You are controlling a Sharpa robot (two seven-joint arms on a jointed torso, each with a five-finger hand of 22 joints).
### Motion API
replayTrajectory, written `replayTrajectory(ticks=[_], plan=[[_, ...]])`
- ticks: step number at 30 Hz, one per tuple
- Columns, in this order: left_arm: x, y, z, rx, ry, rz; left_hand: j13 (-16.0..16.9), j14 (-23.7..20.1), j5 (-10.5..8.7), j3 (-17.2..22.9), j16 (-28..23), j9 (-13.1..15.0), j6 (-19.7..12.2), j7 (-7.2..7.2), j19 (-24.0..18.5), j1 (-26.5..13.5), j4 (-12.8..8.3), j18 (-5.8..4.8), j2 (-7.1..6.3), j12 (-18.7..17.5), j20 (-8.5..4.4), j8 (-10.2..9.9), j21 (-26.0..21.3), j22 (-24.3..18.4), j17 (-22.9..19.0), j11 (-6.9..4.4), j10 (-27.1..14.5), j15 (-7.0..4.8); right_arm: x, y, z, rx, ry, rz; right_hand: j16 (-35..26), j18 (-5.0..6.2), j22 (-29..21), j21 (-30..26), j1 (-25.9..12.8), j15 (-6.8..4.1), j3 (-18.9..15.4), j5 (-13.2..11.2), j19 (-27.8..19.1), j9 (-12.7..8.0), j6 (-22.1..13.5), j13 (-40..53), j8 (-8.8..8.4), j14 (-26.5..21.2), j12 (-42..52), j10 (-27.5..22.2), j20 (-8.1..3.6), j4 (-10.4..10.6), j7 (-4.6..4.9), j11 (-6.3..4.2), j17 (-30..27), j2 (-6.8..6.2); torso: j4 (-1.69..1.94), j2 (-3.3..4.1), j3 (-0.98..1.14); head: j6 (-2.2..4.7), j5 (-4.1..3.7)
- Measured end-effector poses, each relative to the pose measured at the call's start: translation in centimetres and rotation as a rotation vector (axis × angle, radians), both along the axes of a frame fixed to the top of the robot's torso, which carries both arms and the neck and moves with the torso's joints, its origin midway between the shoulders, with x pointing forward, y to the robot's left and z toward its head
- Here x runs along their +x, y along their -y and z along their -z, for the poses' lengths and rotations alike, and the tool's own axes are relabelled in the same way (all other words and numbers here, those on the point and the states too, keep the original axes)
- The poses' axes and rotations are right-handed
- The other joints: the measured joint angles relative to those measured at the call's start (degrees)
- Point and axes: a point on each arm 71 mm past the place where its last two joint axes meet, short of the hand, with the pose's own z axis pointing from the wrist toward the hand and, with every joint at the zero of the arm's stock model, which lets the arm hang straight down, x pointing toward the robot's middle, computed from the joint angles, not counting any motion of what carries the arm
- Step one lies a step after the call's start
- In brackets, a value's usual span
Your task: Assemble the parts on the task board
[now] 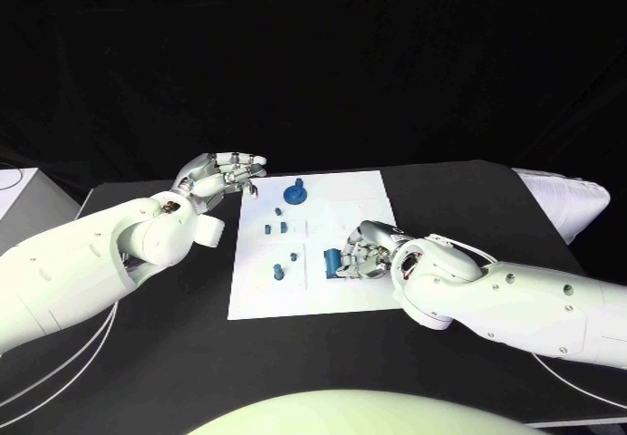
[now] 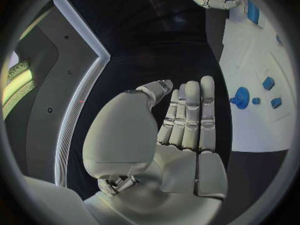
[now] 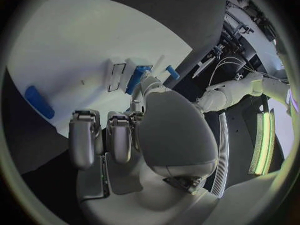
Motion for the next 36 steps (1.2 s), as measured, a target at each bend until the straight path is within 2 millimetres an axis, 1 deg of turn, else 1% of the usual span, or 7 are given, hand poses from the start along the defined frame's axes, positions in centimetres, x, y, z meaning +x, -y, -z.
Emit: replayTrajectory(ticks=[9, 16, 19, 21, 25, 30, 36], plan=[[0.0, -0.1, 0.0, 0.001, 0.0, 0.0, 0.1, 0.0, 0.0, 0.0, 0.0, 0.0, 0.0, 0.0, 0.0, 0.0, 0.0, 0.0, 0.0, 0.4, 0.0, 0.0, -0.3, -0.1, 0.0, 0.0, 0.0, 0.0, -0.1, -0.1, 0.0, -0.002, 0.002, -0.005, 0.0, 0.05, 0.0, 0.0, 0.0, 0.0, 0.1, 0.0, -0.2, 0.1, -0.2, 0.0, 0.0, 0.0, 0.0, 0.0, -0.21, 0.1, -0.2, 0.0, 0.0, 0.0, 0.01, 0.03, 0.01, -0.14, 0.19], [0.0, -0.2, 0.0, 0.002, -0.001, 0.0, 0.1, 0.0, 0.0, 0.0, 0.0, 0.0, 0.0, 0.0, 0.0, 0.0, 0.0, 0.0, 0.0, 0.3, 0.0, 0.0, -0.3, -0.1, 0.0, 0.0, 0.0, 0.0, -0.6, 1.6, -0.1, 0.019, -0.019, 0.012, 0.0, 0.06, 0.0, -0.7, -0.5, 0.0, 1.0, 0.0, -0.2, 0.0, -2.2, 0.0, -0.6, 0.0, -0.4, 0.0, -0.21, 0.2, 0.33, 0.0, 0.0, -0.45, -0.03, 0.01, 0.01, -0.23, 0.4], [0.0, -0.2, 0.0, 0.003, -0.002, 0.0, 0.1, 0.0, 0.0, 0.0, 0.0, 0.0, 0.0, 0.0, 0.0, 0.0, 0.0, 0.0, 0.0, 0.3, 0.0, 0.0, -0.3, -0.1, 0.0, 0.0, 0.0, 0.0, -0.9, 2.4, -0.5, 0.056, -0.042, 0.024, 0.0, 0.07, 0.0, -1.2, -2.2, 0.04, 2.0, 0.0, -0.2, -2.2, -4.2, 0.0, -4.09, 0.0, -0.8, 0.1, -0.21, 0.3, 1.38, 0.59, 0.0, -0.3, -0.08, -0.02, 0.01, -0.28, 0.49], [0.0, -0.3, 0.0, 0.004, -0.002, -0.001, 0.1, 0.0, 0.0, 0.0, 0.0, 0.0, 0.0, 0.0, 0.0, 0.0, 0.0, 0.0, 0.0, 0.3, 0.0, 0.0, -0.3, -0.1, 0.0, 0.0, 0.0, 0.0, -1.0, 3.2, -1.1, 0.088, -0.055, 0.038, 0.0, 0.07, 0.0, -1.4, -3.2, 1.26, 2.8, 0.2, -0.1, -5.0, -5.3, 0.0, -7.78, 0.0, -0.8, 0.0, 0.52, 0.2, 2.47, 1.76, 0.0, -0.51, -0.13, -0.03, 0.02, -0.28, 0.52], [-0.1, -0.3, 0.0, 0.005, -0.003, -0.001, 0.0, 0.0, 0.0, 0.0, 0.0, 0.0, 0.0, 0.0, 0.0, 0.0, 0.0, 0.0, 0.0, 0.3, 0.0, 0.0, -0.3, -0.1, 0.0, 0.0, 0.0, 0.0, -0.4, 5.0, -2.2, 0.123, -0.06, 0.073, 0.0, 0.08, 0.0, -1.4, -4.4, 2.21, 4.2, 0.3, -0.1, -9.8, -4.9, 0.0, -12.9, -0.1, -0.9, 0.0, 1.48, 0.1, 3.95, 2.83, 0.0, -0.11, -0.21, -0.09, 0.0, -0.15, 0.37], [-0.1, -0.3, 0.0, 0.004, -0.003, 0.001, 0.0, 0.0, 0.0, 0.1, 0.0, 0.0, 0.0, 0.0, 0.0, 0.0, 0.1, 0.0, 0.0, 0.3, 0.0, 0.0, -0.3, -0.1, 0.0, 0.0, 0.0, 0.0, 0.9, 7.9, -3.0, 0.116, -0.045, 0.124, 0.0, 0.08, 0.0, -0.3, -5.4, 2.2, 6.1, 1.4, -0.1, -13.4, -2.7, 0.0, -15.44, -0.1, 0.3, 0.0, 1.57, 0.1, 3.78, 2.89, 0.0, 0.85, -0.28, -0.16, -0.07, -0.01, 0.01], [-0.1, -0.2, 0.0, 0.003, -0.003, 0.003, 0.0, 0.0, 0.0, 0.2, 0.0, 0.0, 0.0, 0.0, 0.0, 0.0, 0.2, 0.0, 0.0, 0.3, 0.0, 0.0, -0.3, -0.1, 0.0, 0.0, 0.0, 0.0, 1.7, 10.4, -2.7, 0.053, -0.068, 0.16, 0.0, 0.09, 0.0, -0.2, -9.3, 2.38, 5.4, 0.4, -0.1, -15.8, -1.6, 0.0, -17.0, 0.1, 0.4, 0.0, 1.97, 0.4, 4.3, 2.9, 0.0, -0.19, -0.3, -0.18, -0.08, 0.18, -0.36]])
